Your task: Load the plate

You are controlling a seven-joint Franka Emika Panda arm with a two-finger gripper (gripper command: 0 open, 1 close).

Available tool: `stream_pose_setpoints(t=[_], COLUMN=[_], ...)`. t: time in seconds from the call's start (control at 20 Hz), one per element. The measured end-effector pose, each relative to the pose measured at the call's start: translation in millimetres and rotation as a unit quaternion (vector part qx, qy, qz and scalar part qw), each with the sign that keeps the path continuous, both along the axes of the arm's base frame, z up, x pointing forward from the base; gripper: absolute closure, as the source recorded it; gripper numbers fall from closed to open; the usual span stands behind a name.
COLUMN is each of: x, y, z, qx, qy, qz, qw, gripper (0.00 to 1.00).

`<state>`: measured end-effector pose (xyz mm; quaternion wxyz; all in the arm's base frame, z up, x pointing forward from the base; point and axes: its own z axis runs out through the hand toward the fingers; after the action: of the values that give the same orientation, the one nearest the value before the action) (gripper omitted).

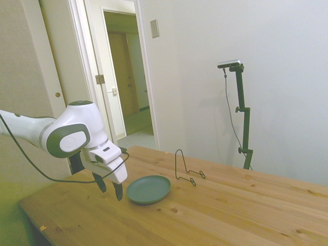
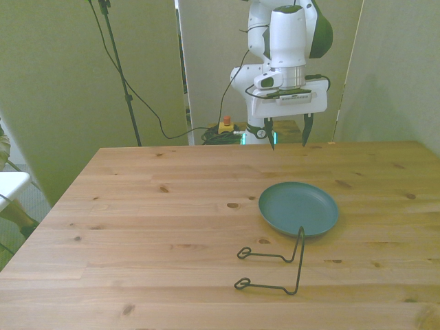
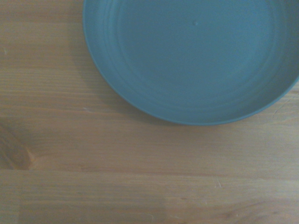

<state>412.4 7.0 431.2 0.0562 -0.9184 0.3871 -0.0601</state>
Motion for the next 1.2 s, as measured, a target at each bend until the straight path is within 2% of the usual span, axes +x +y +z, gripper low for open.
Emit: stream_pose_setpoints(t=[0.1,0.2,0.45,0.8,1.2], x=[-1,6,43,100,113], y=[-4,-6,-10,23,87], z=[-2,9,26,2,-26], qx=[0.003,-0.002,-0.045,-0.090,-0.112], qy=[0.009,-0.001,-0.013,-0.012,-0.024], qz=[-0.003,-0.010,-0.037,-0.063,-0.071], qw=[1.0000,0.9999,0.9982,0.9939,0.9909], gripper=[0.00,0.00,0.00,0.00,0.00])
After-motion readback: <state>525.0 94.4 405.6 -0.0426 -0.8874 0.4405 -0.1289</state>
